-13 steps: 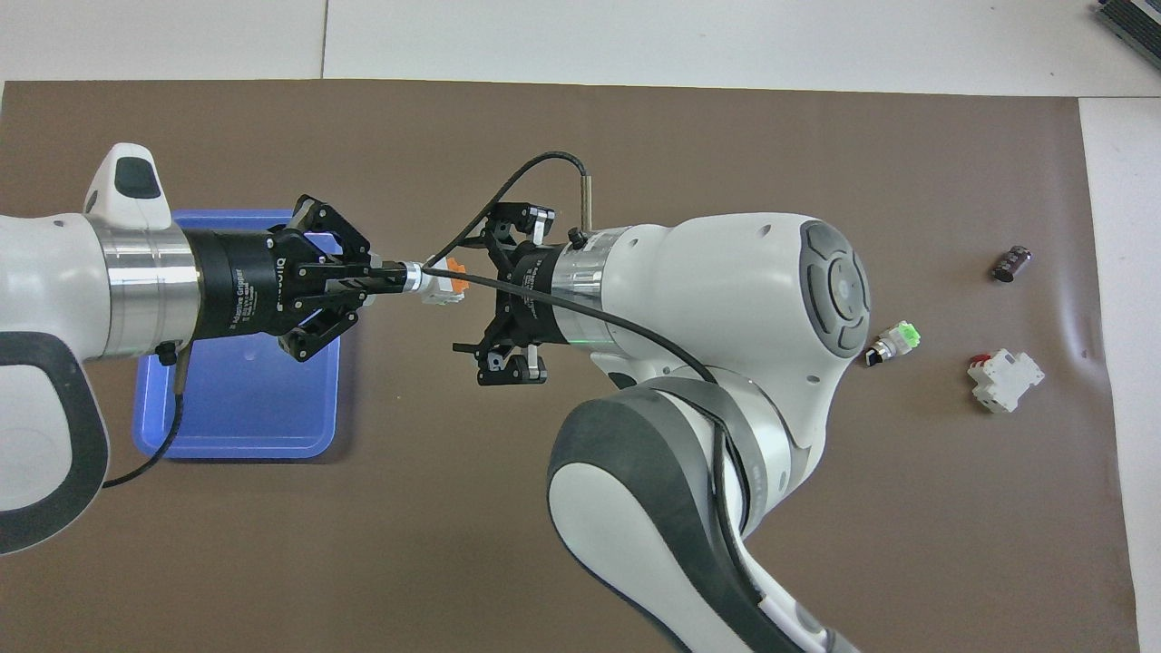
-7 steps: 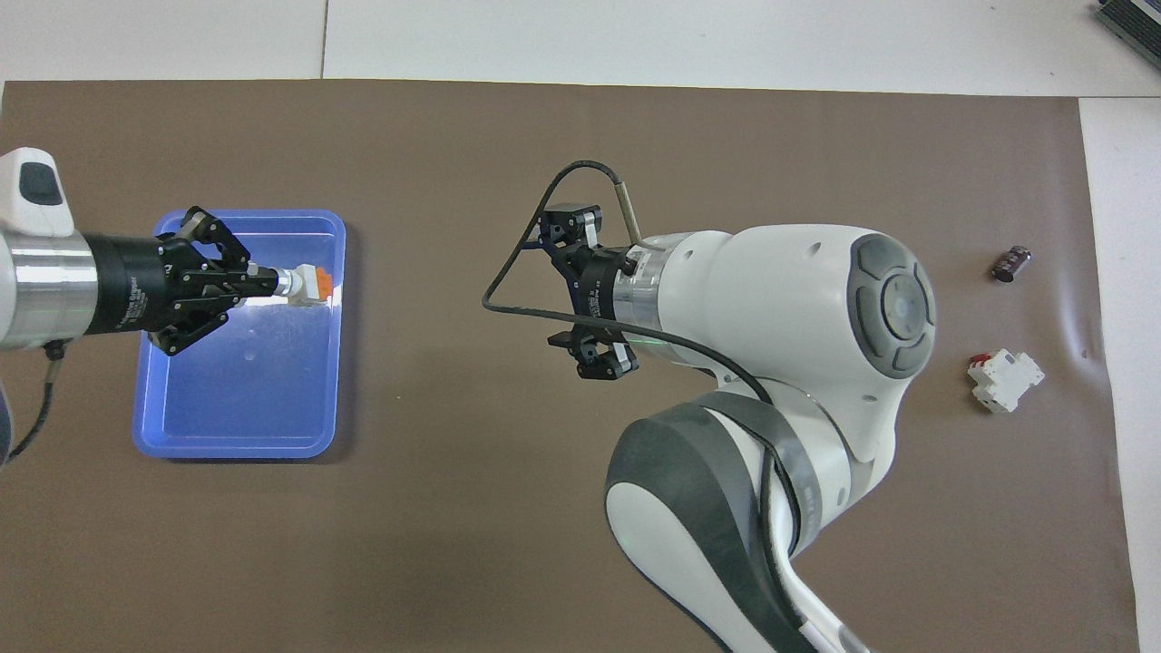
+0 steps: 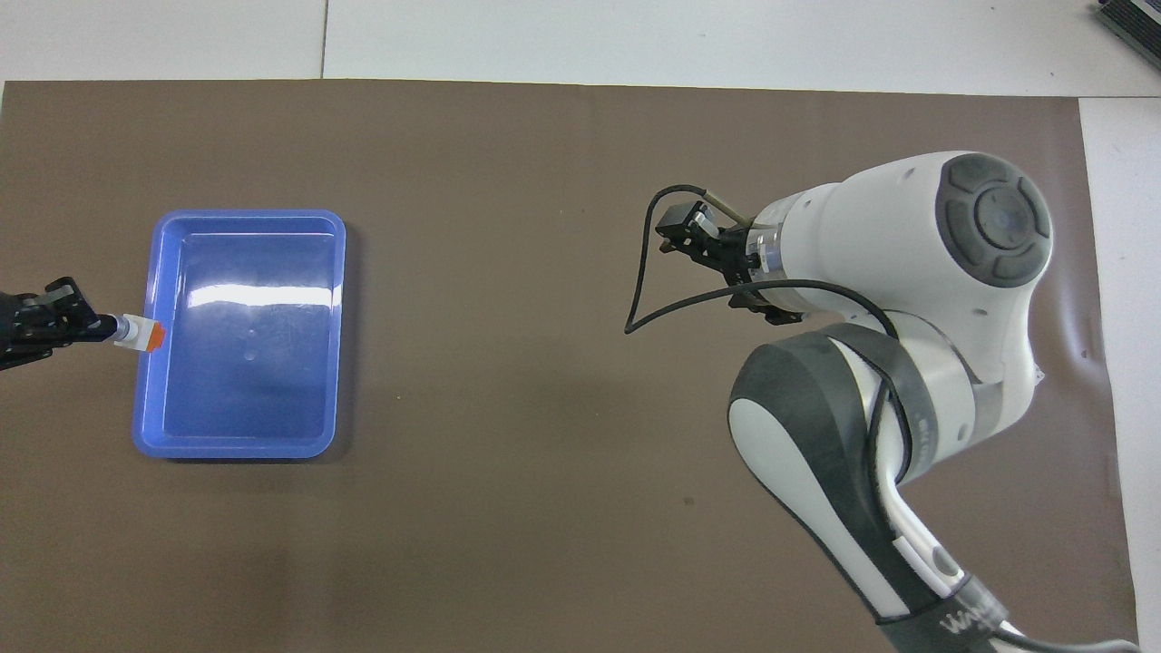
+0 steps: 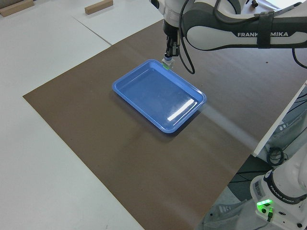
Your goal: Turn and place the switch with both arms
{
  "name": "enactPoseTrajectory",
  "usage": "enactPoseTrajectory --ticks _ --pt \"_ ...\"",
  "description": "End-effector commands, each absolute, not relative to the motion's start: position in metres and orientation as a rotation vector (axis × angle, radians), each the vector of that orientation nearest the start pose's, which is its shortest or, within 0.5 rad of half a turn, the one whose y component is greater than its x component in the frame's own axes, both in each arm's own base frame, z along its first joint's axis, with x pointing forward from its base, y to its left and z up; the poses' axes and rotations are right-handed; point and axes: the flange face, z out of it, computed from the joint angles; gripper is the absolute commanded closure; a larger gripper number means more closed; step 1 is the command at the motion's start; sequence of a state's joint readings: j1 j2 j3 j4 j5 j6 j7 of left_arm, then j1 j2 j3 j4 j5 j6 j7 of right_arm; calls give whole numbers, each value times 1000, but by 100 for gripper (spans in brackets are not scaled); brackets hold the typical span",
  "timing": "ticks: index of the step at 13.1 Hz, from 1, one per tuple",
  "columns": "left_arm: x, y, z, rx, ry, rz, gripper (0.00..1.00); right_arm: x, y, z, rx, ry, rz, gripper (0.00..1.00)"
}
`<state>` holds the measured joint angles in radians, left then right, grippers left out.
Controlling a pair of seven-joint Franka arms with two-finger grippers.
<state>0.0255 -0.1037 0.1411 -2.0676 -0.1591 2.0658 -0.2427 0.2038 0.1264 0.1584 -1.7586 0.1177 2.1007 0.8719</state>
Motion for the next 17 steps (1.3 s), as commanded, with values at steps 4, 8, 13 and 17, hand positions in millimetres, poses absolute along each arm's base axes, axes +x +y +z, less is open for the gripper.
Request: enactPoseTrajectory --ticks 4,8,13,17 --pt "529 81 404 -3168 -450 -163 100 587 136 530 -3037 379 -269 0" --pt "550 72 416 -3174 -325 -203 38 566 96 577 -3078 355 -243 0" --pt "619 -4 501 -3192 -90 -73 26 555 61 624 -3105 375 -153 0" --pt "624 -57 552 -3172 64 82 26 543 43 637 -3111 409 -141 0"
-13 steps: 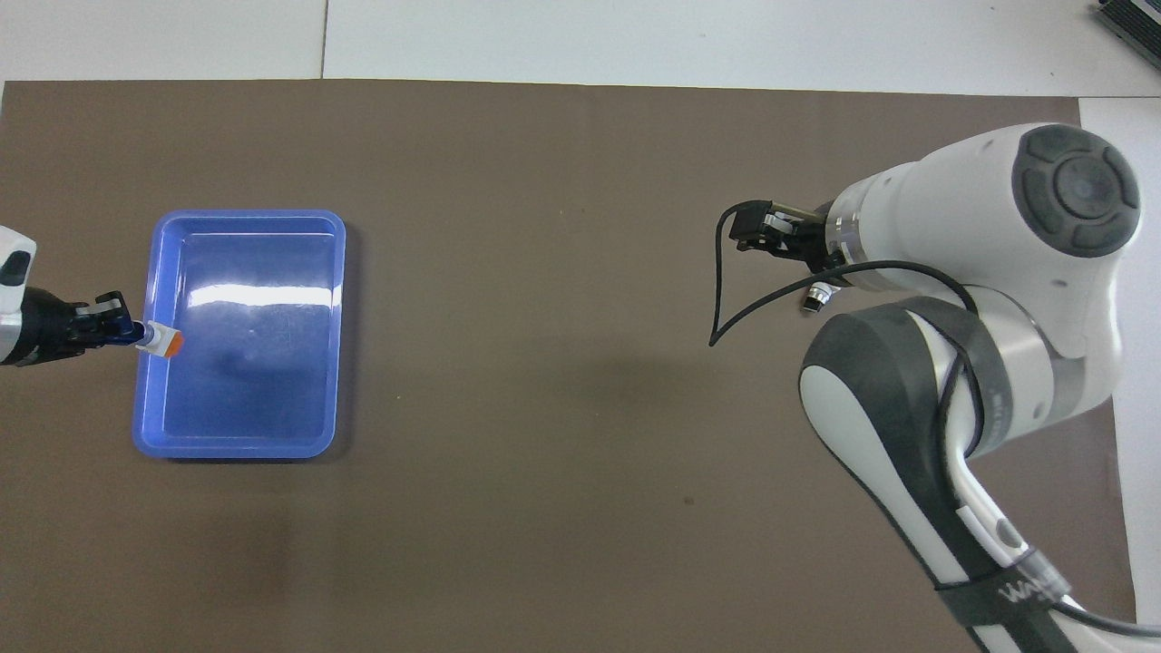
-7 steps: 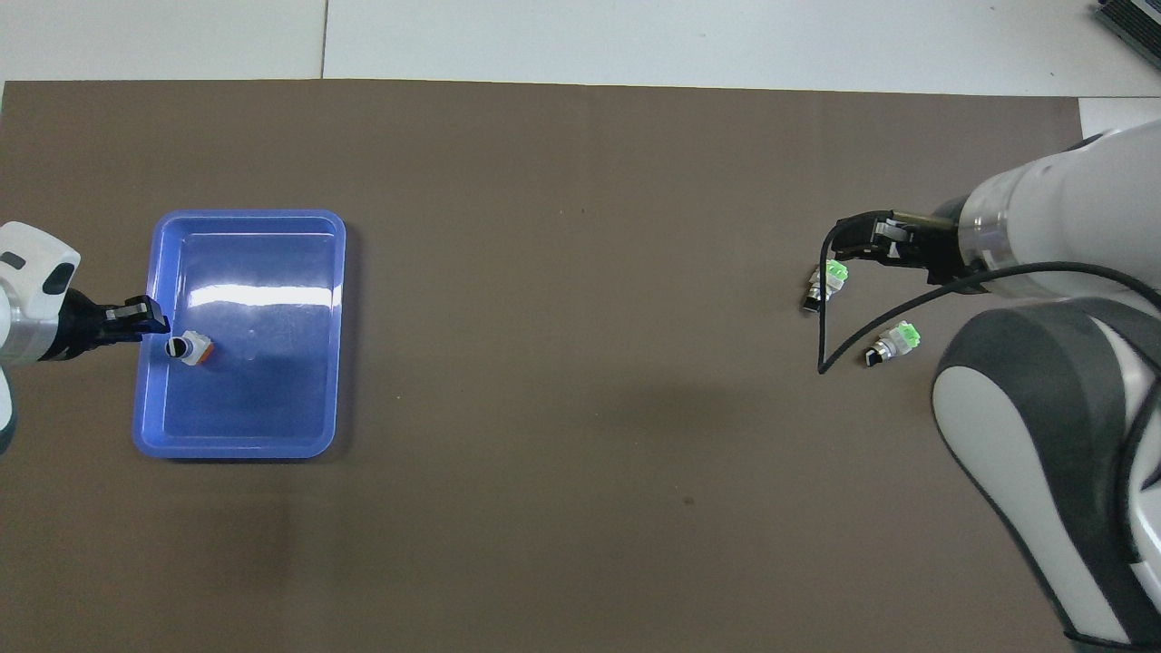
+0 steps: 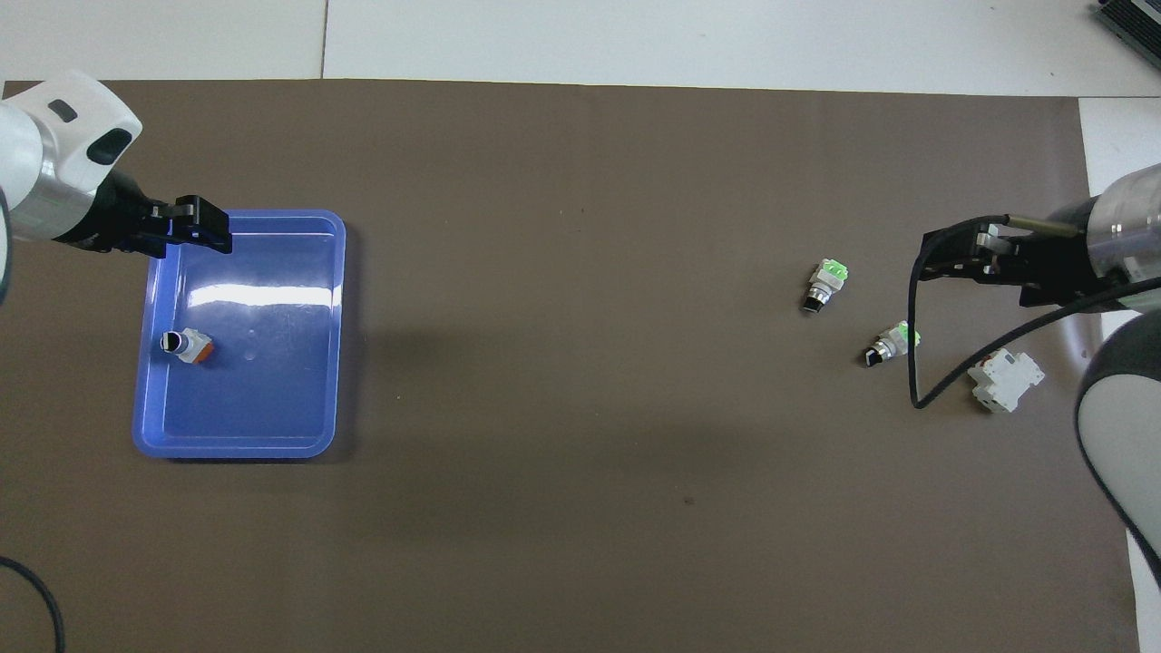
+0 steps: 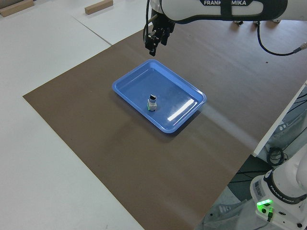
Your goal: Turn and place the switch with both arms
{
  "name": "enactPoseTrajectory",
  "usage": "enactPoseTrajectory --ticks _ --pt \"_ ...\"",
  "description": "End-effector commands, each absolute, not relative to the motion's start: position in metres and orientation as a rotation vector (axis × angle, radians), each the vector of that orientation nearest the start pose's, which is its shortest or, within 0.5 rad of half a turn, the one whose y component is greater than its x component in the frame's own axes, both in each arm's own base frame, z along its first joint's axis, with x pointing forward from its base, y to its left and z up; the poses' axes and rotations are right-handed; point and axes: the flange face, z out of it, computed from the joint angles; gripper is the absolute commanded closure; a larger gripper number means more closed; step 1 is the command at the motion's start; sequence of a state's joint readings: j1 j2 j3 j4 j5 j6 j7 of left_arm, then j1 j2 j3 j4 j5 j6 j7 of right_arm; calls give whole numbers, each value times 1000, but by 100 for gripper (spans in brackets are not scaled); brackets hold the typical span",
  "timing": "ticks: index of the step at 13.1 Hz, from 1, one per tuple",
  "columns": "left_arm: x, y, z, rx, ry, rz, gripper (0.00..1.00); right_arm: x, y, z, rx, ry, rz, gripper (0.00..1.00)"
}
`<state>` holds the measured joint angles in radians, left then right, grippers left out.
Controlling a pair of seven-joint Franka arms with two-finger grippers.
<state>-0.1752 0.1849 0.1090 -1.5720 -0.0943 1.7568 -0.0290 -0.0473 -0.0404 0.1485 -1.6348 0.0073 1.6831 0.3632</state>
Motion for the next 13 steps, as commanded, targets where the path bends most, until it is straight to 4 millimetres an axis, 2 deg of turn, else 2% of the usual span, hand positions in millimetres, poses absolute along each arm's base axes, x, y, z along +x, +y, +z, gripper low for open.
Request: enactPoseTrajectory --ticks 1,3,4,5,6,7,8,10,11,13 --pt "619 -61 568 -3145 89 109 26 542 37 638 -3112 424 -142 0" --pt "608 -56 586 -3113 163 176 27 540 14 637 -3129 369 -107 0" --pt "601 -47 590 -3104 237 217 27 538 5 641 -3138 309 -113 0" --pt "594 -38 601 -3090 291 209 27 536 -6 643 -3143 304 -109 0" --pt "590 -33 613 -3069 310 173 26 536 -6 642 -3143 297 -102 0" --pt "590 -34 616 -3067 312 149 25 536 -5 642 -3153 288 -101 0" --pt "591 -34 617 -3071 314 121 23 537 -12 642 -3165 301 -105 0" --pt "591 -35 616 -3080 312 106 6 536 -12 641 -3161 298 -97 0" --pt "590 -36 617 -3081 309 103 1 533 -11 638 -3160 300 -83 0" --pt "590 -39 617 -3084 312 112 1 533 -10 634 -3154 300 -79 0"
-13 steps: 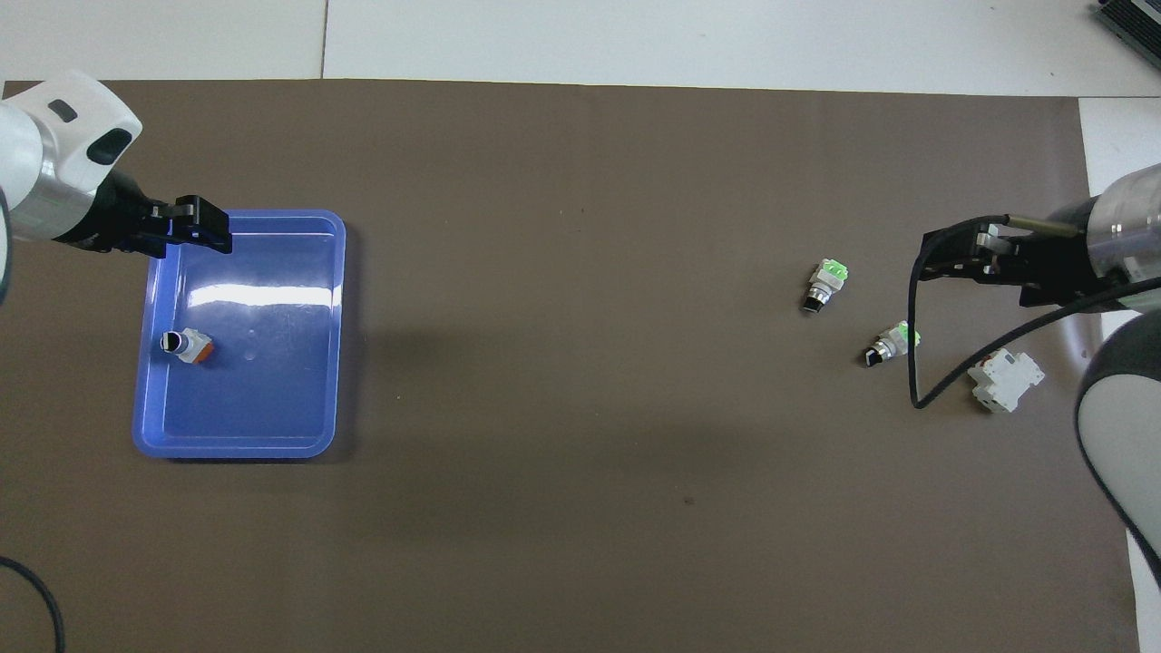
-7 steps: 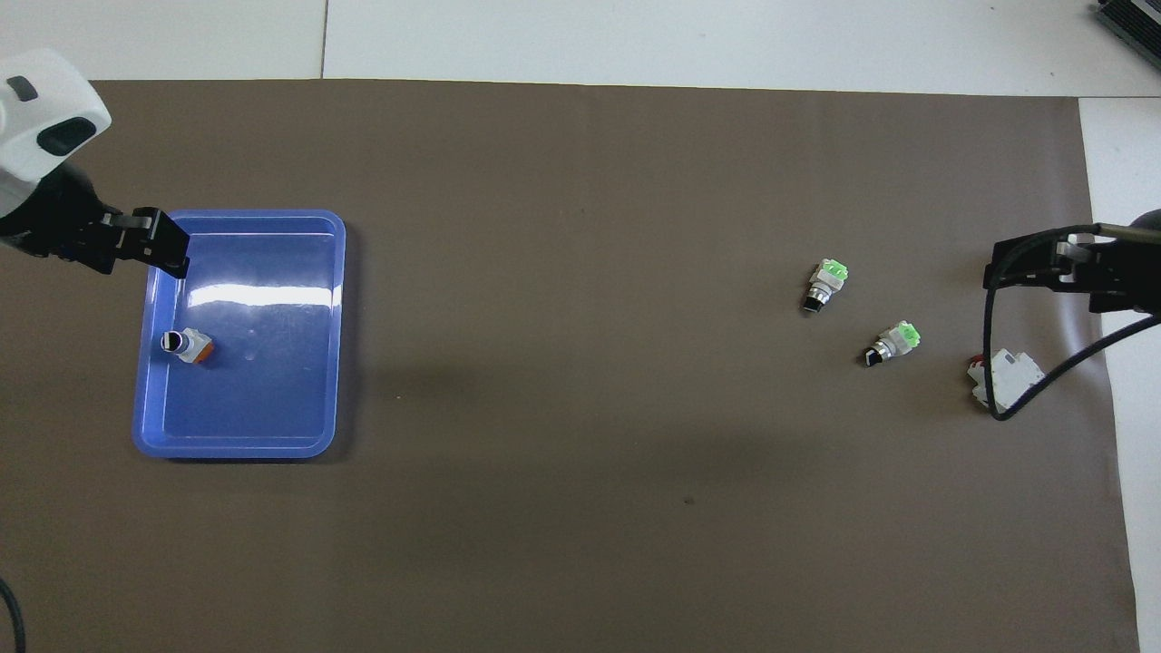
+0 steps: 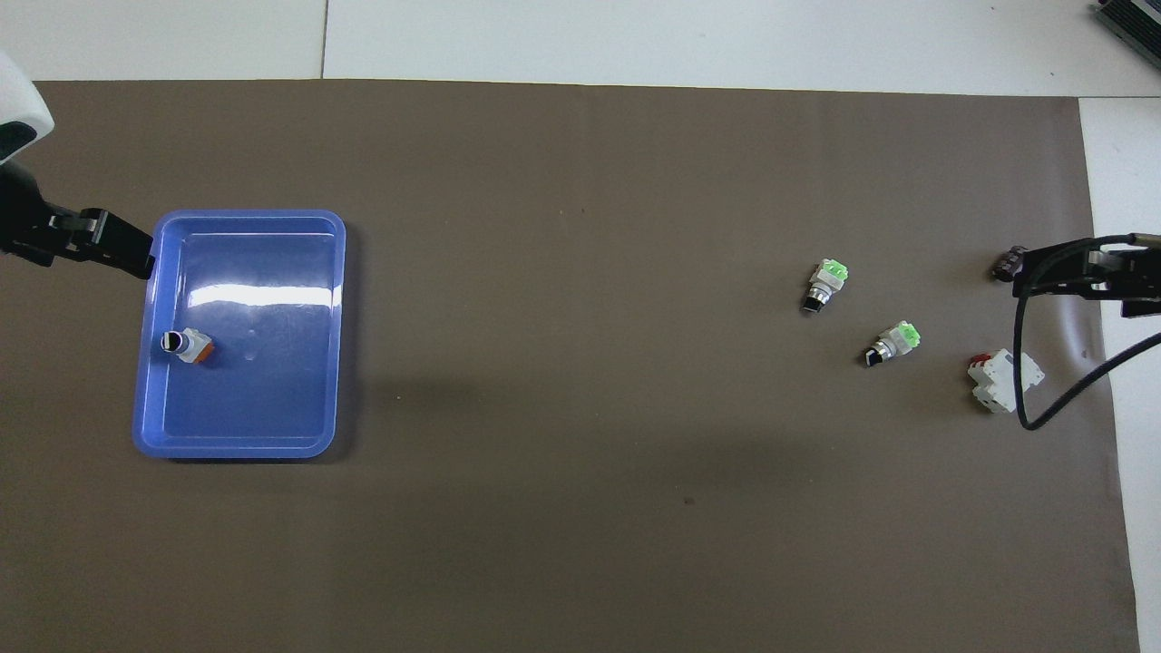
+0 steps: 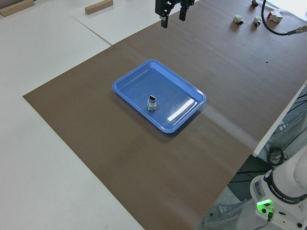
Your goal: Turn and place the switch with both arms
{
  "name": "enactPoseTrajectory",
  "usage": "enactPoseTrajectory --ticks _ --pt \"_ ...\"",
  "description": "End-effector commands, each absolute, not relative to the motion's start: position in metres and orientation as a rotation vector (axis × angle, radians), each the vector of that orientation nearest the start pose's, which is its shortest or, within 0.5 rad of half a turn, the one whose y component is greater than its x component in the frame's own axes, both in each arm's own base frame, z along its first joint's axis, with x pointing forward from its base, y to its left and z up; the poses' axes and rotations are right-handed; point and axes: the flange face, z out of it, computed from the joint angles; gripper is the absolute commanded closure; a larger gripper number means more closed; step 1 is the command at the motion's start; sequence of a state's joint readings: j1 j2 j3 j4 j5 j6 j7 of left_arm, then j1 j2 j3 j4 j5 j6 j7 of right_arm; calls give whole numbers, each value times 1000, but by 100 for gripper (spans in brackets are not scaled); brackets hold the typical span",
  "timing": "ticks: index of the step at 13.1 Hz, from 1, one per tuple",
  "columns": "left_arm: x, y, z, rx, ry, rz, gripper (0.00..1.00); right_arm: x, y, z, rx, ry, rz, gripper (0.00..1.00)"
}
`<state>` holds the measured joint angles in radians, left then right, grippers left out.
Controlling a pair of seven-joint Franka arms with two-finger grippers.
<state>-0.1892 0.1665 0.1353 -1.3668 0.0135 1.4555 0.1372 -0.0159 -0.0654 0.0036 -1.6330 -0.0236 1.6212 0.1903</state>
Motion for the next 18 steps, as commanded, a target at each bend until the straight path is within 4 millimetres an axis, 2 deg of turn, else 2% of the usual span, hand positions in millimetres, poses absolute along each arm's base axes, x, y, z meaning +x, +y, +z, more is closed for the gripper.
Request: enactPoseTrajectory --ticks 1,4,6,7,9,10,11,13,18 --pt "591 -44 615 -3084 319 124 1 534 -11 634 -3161 298 -75 0" --pt "594 -47 615 -3106 262 82 1 533 -9 633 -3167 291 -62 0" --pt "594 -37 621 -3116 237 30 1 528 -8 638 -3180 249 4 0" --pt "593 -26 622 -3140 206 3 1 526 -6 643 -3182 227 26 0" --pt "589 -29 625 -3175 215 -63 1 526 -8 642 -3171 227 30 0" --pt "587 -34 626 -3170 231 -75 1 526 0 640 -3170 217 40 0" --pt "580 -34 622 -3168 229 -89 1 526 -3 638 -3168 214 33 0" --pt "557 -27 609 -3168 208 -138 1 525 -4 637 -3170 214 33 0" --pt "552 -46 616 -3091 224 -106 1 525 -9 636 -3161 234 14 0"
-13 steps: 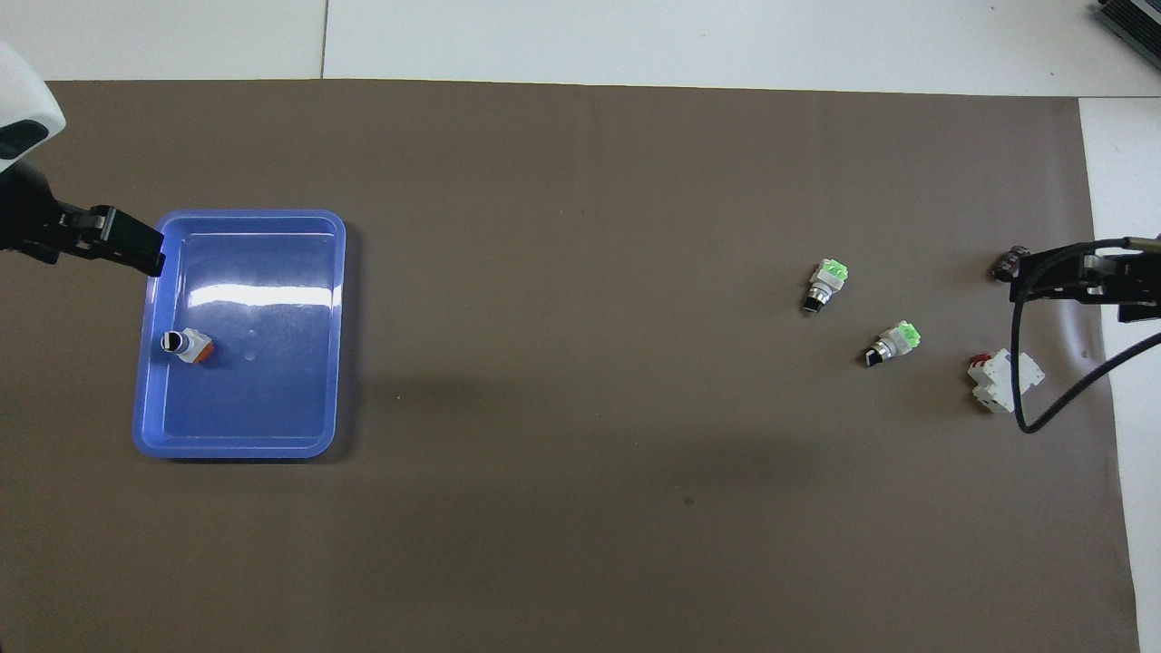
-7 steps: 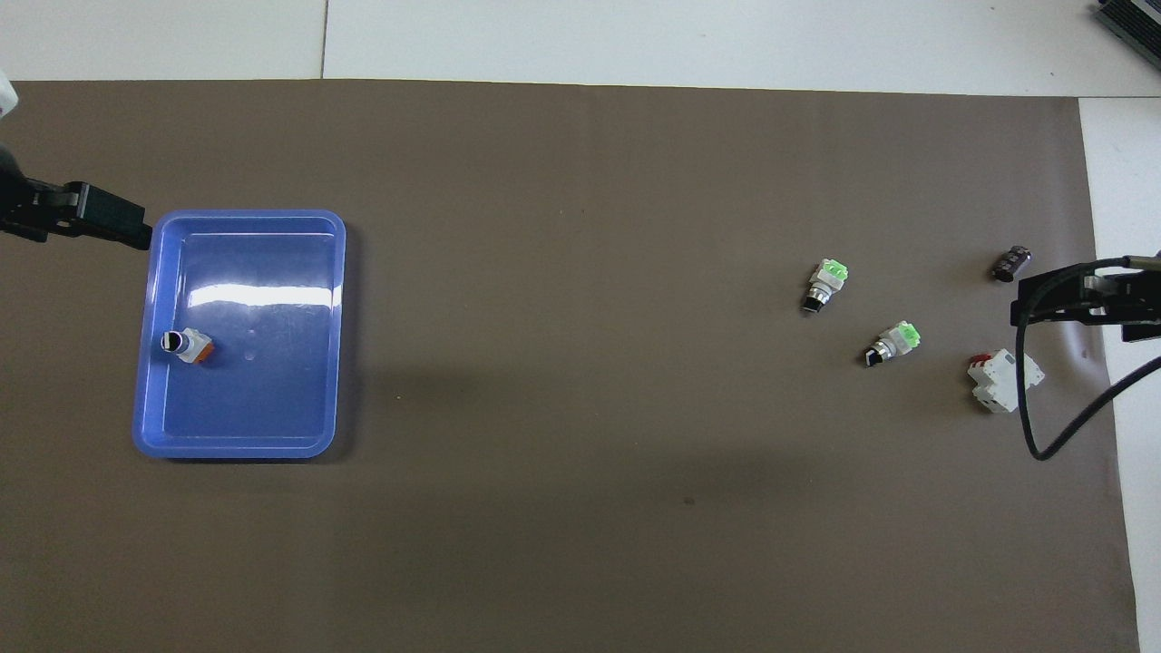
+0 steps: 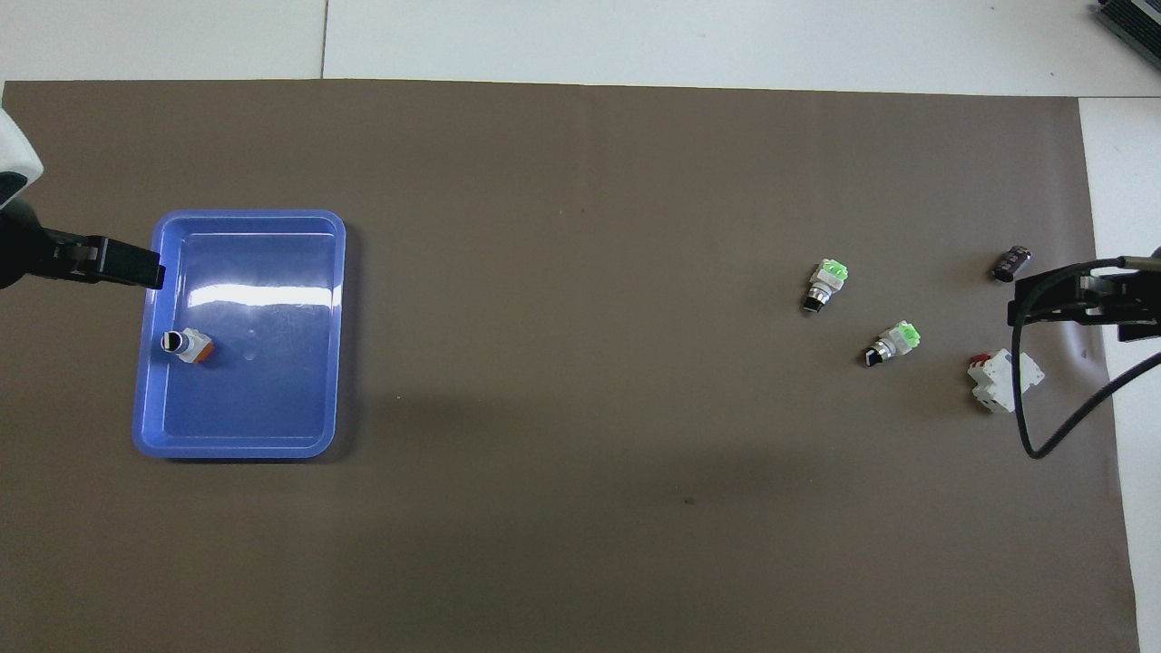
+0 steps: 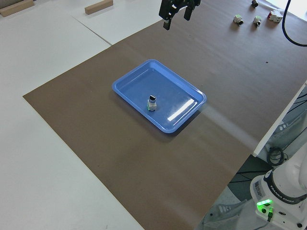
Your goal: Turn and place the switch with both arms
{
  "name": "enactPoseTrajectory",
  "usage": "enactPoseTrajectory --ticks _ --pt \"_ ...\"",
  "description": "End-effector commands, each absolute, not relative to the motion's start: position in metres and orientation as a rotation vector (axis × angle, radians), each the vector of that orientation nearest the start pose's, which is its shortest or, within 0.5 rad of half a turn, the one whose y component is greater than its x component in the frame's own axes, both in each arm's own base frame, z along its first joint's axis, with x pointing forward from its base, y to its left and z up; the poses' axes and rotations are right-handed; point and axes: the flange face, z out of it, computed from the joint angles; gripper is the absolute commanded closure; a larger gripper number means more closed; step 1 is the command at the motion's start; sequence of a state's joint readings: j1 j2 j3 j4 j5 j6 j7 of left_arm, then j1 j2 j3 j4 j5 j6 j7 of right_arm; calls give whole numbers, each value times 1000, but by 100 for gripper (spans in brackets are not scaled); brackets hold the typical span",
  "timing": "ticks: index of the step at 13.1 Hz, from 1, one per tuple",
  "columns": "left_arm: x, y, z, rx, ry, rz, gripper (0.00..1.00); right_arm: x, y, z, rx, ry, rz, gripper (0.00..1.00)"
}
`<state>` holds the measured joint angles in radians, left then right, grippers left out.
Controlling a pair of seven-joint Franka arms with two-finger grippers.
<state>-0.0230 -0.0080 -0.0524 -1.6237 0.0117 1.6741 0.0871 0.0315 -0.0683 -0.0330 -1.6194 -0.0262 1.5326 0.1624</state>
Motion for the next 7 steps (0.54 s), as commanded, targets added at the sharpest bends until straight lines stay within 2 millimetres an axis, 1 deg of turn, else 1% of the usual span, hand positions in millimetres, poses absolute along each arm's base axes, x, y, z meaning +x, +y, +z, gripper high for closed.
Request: enactPoseTrajectory --ticks 1,3,5,7 --pt "552 -45 617 -3091 219 -103 0 525 -9 636 -3162 234 17 0" --pt "549 -47 617 -3094 218 -103 0 525 -8 636 -3162 232 14 0" --pt "551 -47 617 -3093 219 -125 0 525 -7 636 -3162 229 14 0" --pt "549 -47 615 -3093 223 -101 0 525 -7 636 -3162 229 14 0"
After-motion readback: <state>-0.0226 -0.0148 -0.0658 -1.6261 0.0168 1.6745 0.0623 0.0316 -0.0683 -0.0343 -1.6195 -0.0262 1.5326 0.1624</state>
